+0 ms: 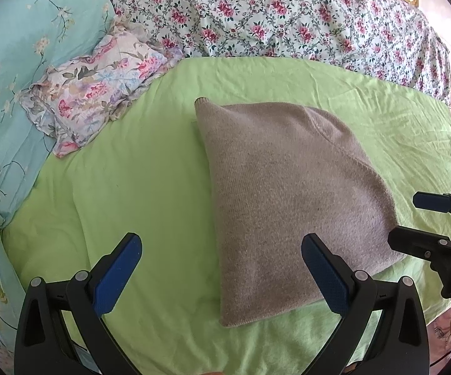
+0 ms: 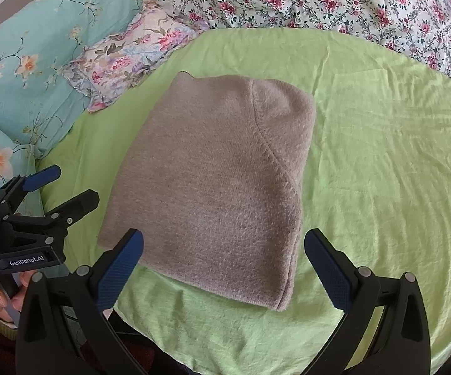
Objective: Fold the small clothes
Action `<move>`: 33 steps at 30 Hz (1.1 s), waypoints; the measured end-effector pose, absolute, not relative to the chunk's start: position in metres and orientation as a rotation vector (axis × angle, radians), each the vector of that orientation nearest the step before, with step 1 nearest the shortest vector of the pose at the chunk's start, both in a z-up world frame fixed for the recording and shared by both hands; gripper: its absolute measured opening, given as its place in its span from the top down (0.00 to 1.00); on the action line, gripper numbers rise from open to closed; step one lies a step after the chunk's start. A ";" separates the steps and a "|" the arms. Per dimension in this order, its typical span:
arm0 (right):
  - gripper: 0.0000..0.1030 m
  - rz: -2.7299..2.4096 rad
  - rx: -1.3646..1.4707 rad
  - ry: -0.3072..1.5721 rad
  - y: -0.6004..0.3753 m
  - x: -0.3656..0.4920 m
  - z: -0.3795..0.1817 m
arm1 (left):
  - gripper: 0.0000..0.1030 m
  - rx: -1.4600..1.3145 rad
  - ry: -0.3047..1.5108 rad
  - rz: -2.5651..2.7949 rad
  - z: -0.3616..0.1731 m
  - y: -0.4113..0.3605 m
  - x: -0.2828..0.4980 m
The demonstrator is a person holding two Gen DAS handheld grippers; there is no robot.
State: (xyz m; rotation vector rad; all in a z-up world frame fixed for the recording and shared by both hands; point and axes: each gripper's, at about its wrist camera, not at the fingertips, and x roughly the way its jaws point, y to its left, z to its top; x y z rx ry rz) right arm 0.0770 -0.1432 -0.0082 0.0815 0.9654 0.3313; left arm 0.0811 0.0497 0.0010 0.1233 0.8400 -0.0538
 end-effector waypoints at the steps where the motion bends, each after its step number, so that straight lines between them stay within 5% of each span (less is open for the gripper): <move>1: 0.00 0.331 0.082 0.965 -0.143 0.077 -0.008 | 0.01 0.123 0.841 -0.054 0.000 0.050 0.081; 33: 0.00 0.329 0.086 0.960 -0.144 0.077 -0.010 | 0.01 0.130 0.834 -0.052 0.002 0.049 0.081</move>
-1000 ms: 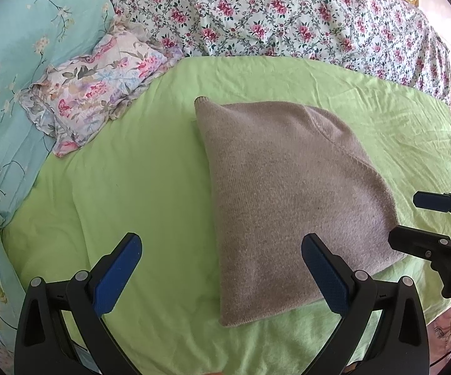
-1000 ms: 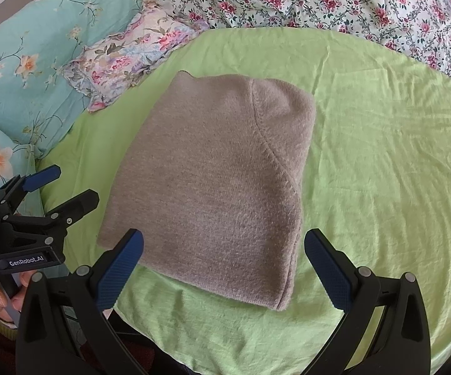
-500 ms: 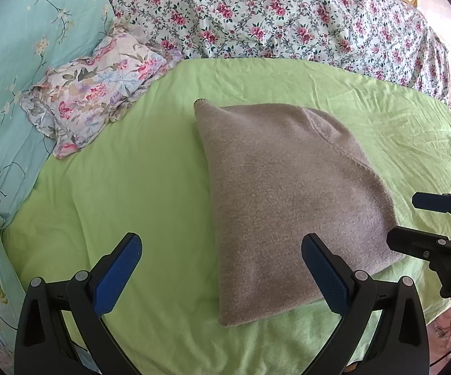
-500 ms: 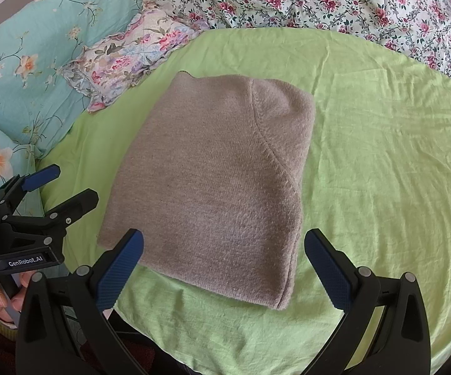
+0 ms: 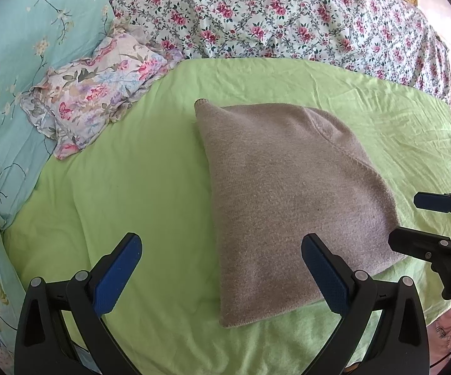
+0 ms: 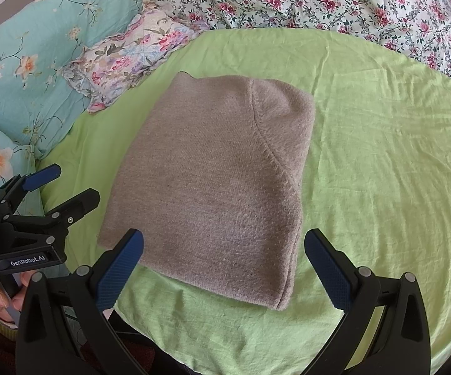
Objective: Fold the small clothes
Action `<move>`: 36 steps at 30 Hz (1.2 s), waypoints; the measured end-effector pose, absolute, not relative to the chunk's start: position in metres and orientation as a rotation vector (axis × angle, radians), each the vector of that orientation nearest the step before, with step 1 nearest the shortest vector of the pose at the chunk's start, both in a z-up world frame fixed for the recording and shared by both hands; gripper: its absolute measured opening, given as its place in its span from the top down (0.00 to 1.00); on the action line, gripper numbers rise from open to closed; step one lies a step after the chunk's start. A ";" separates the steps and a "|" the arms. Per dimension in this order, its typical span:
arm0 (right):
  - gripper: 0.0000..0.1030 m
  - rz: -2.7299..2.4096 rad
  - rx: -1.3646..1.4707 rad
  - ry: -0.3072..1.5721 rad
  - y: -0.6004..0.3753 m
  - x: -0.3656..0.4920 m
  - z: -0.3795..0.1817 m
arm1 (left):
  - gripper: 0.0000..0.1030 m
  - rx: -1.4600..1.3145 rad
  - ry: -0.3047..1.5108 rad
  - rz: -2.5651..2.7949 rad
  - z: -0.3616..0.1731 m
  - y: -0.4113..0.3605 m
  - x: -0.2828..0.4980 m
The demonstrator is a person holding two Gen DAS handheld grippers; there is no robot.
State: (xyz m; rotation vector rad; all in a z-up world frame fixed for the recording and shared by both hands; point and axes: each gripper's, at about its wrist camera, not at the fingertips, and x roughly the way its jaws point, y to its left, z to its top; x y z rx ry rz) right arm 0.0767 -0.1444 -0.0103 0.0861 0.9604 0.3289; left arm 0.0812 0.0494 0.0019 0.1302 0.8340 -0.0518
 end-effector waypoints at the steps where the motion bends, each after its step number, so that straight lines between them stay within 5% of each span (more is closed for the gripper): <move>1: 0.00 0.327 0.087 0.962 -0.145 0.077 -0.011 | 0.01 0.130 0.833 -0.052 0.002 0.049 0.081; 36: 0.00 0.314 0.106 0.946 -0.160 0.084 -0.007 | 0.01 0.134 0.832 -0.056 0.002 0.048 0.082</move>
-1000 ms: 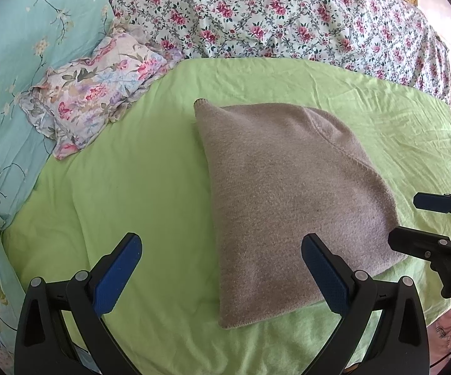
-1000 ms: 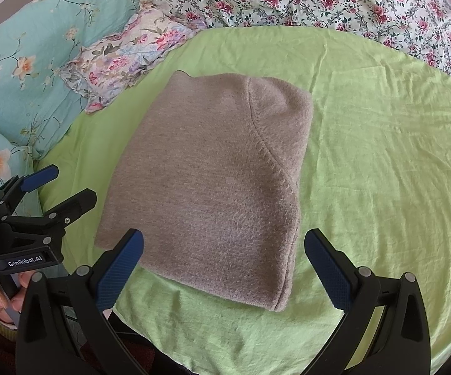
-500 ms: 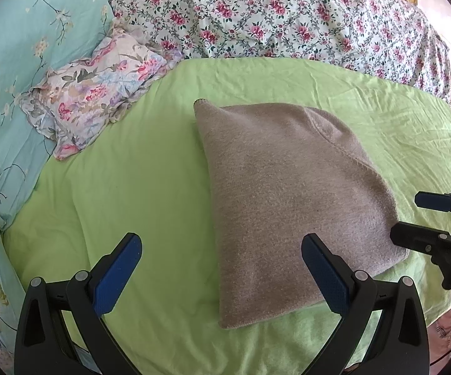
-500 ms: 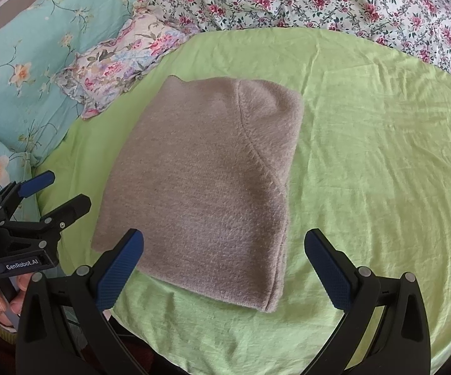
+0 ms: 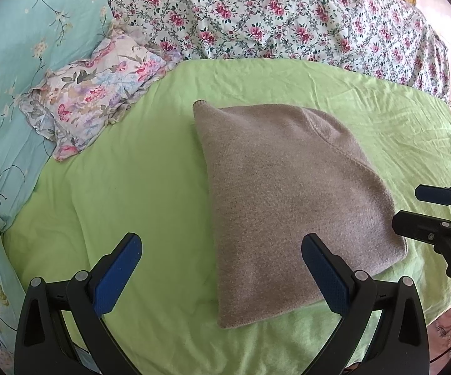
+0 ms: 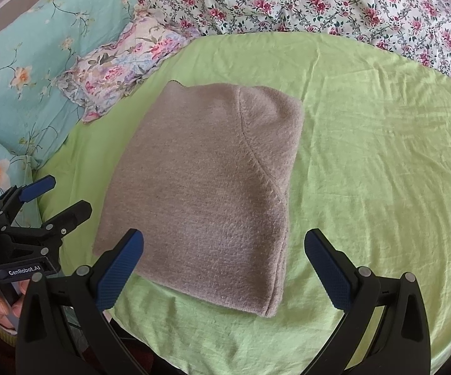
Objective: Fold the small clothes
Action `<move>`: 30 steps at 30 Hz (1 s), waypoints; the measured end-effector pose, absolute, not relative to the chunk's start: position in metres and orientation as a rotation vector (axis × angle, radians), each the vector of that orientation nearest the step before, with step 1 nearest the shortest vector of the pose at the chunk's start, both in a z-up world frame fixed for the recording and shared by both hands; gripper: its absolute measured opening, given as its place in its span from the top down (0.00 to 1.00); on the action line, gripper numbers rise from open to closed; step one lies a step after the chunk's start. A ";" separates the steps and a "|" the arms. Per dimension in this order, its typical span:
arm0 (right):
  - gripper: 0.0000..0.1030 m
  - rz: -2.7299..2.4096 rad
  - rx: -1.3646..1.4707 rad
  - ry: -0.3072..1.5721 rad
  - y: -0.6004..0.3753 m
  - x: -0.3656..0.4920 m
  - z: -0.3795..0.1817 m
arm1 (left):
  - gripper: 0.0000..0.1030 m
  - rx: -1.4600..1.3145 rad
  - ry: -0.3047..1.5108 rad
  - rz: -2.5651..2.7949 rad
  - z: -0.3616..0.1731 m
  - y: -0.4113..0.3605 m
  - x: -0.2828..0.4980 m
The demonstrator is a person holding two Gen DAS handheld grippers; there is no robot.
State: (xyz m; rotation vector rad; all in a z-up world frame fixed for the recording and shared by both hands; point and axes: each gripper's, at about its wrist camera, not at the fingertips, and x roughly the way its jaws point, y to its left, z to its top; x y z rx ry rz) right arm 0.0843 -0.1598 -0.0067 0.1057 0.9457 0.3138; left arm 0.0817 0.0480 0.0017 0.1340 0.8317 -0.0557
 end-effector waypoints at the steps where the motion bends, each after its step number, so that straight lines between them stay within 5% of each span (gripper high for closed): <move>1: 0.00 0.313 0.106 0.946 -0.159 0.084 -0.007 | 0.01 0.134 0.832 -0.056 0.002 0.048 0.082; 30: 0.00 0.305 0.102 0.937 -0.166 0.110 -0.006 | 0.01 0.115 0.808 -0.078 0.007 0.047 0.106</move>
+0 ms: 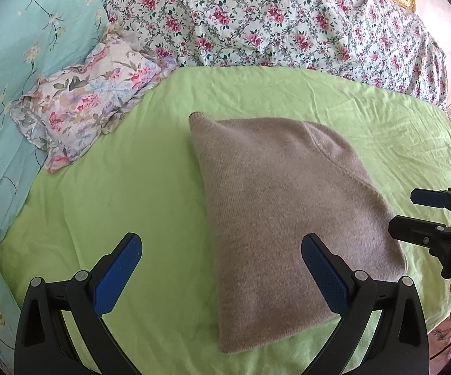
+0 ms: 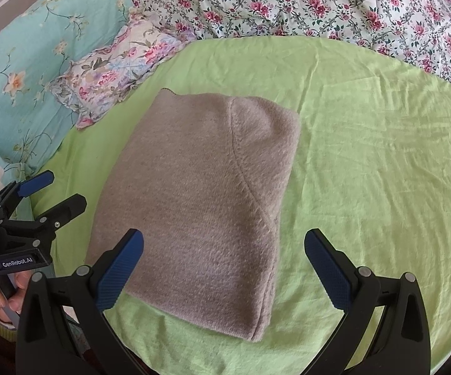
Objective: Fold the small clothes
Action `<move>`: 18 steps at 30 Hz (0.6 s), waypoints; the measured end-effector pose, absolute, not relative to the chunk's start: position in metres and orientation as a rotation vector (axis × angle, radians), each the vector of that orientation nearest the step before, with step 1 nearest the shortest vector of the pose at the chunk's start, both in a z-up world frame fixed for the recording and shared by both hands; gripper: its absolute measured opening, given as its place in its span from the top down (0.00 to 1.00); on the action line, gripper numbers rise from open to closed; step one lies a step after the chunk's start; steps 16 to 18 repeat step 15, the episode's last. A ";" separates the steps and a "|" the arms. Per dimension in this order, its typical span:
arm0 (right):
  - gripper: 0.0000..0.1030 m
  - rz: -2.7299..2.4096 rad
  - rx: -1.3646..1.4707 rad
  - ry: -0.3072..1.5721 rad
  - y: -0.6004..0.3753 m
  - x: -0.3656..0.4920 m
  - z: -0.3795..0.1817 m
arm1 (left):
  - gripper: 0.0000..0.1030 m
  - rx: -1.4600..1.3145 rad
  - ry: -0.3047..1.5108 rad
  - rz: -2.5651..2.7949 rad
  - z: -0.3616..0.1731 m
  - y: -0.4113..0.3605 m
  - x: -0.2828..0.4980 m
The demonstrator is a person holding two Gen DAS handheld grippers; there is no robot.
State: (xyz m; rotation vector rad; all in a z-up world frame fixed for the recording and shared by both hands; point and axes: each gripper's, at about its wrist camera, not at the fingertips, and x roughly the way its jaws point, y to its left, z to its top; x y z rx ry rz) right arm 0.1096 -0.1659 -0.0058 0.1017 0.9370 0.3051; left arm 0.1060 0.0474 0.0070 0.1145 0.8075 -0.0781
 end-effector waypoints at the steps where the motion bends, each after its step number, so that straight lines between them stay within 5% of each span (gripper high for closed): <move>1: 0.00 0.305 0.105 0.936 -0.167 0.111 -0.006 | 0.01 0.114 0.807 -0.078 0.007 0.048 0.108; 18: 0.00 0.306 0.120 0.947 -0.165 0.121 -0.013 | 0.01 0.092 0.826 -0.040 0.002 0.056 0.122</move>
